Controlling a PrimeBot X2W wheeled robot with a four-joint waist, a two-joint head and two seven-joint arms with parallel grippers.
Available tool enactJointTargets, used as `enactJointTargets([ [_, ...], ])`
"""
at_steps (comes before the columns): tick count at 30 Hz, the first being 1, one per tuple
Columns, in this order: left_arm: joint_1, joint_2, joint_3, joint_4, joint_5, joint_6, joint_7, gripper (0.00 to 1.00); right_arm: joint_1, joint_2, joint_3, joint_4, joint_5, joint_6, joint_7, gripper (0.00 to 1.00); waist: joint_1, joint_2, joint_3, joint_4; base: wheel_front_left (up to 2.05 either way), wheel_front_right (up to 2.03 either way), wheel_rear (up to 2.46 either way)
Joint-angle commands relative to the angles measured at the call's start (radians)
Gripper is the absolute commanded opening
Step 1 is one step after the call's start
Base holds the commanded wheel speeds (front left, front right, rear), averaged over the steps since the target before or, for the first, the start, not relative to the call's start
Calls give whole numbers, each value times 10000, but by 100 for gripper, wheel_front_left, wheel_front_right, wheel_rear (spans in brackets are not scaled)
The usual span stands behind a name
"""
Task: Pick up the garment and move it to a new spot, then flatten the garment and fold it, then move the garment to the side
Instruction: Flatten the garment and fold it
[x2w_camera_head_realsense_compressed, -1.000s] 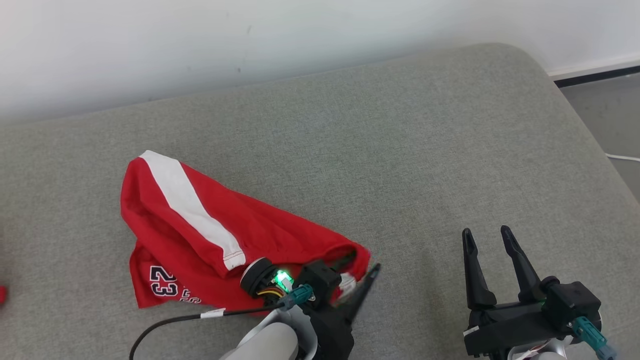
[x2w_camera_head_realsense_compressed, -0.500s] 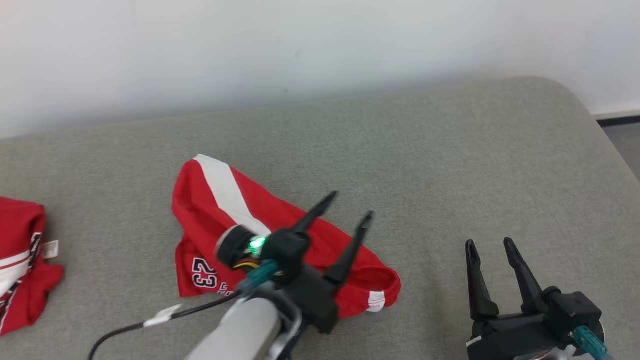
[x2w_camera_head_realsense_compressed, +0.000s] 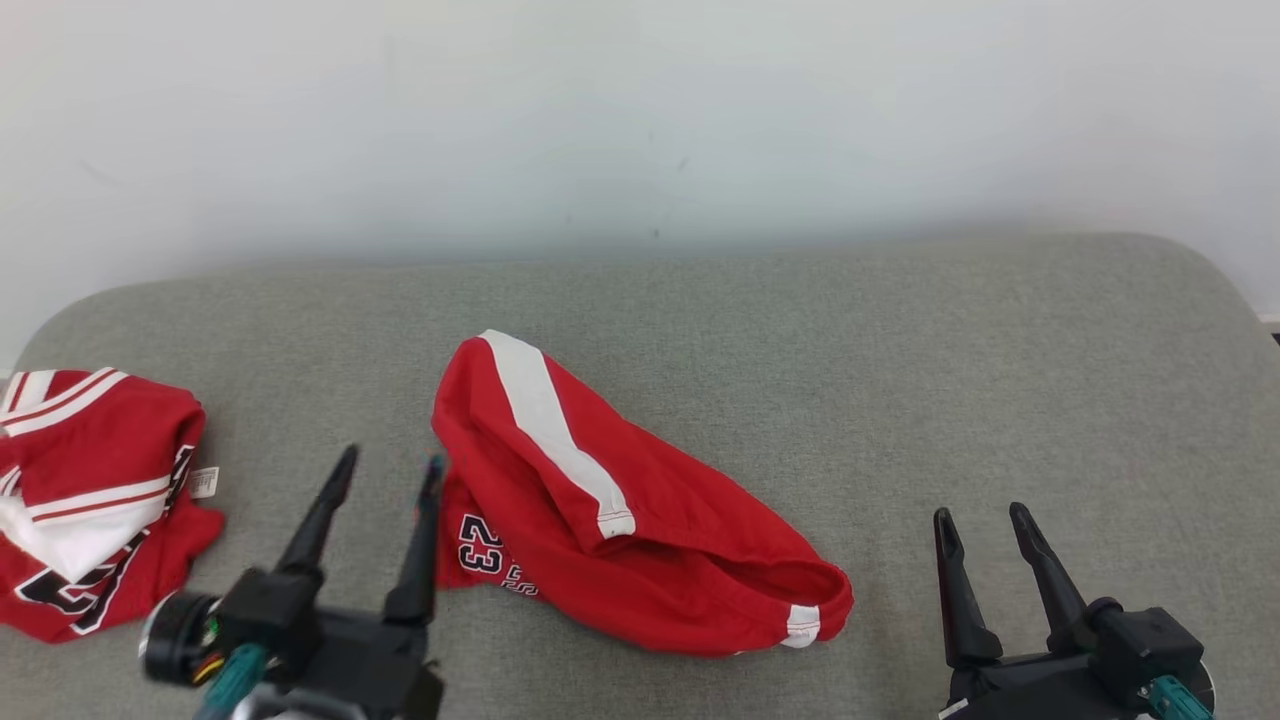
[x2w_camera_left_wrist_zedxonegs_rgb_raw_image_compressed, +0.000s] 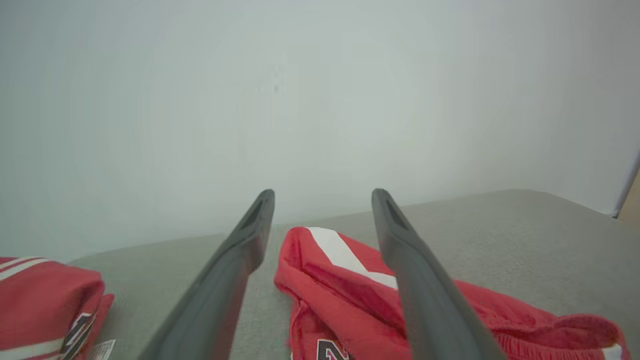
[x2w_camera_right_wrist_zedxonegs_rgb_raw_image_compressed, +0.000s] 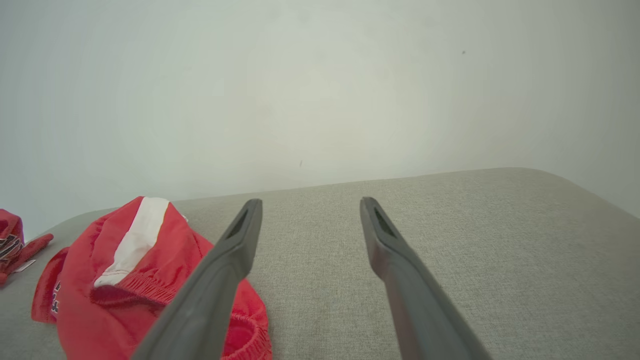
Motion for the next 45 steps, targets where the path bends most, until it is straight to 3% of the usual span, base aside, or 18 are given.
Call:
enactJointTargets([
  [1, 365, 32, 306, -155, 118, -18, -34, 100, 148, -43, 23, 4, 38, -23, -2, 100, 1, 0, -85, 107, 0, 0, 0],
  [13, 2552, -836, 2648, -760, 679, -586, -33, 100, 268, -211, 122, 58, 94, -23, -2, 100, 1, 0, -118, 236, 0, 0, 0],
  [22, 2714, -1474, 3340, -673, 1130, -1044, -33, 100, 306, -247, 156, 116, 99, -23, -1, 100, 1, 0, -42, 308, 0, 0, 0],
  [32, 2573, -1778, 3686, -578, 1529, -1360, -33, 100, 214, -350, 321, 160, 79, -23, -1, 100, 1, 0, -79, 435, 0, 0, 0],
  [38, 2484, -1881, 3586, -513, 1664, -1420, -35, 100, -346, -665, 1146, 335, -9, -23, 0, 100, 1, 0, -45, 837, 0, 0, 0],
  [45, 2332, -2029, 3348, -405, 1632, -1442, -33, 100, -1744, -1145, 2866, 1303, 130, -23, 0, 100, 1, 0, 303, 1552, 0, 0, 0],
])
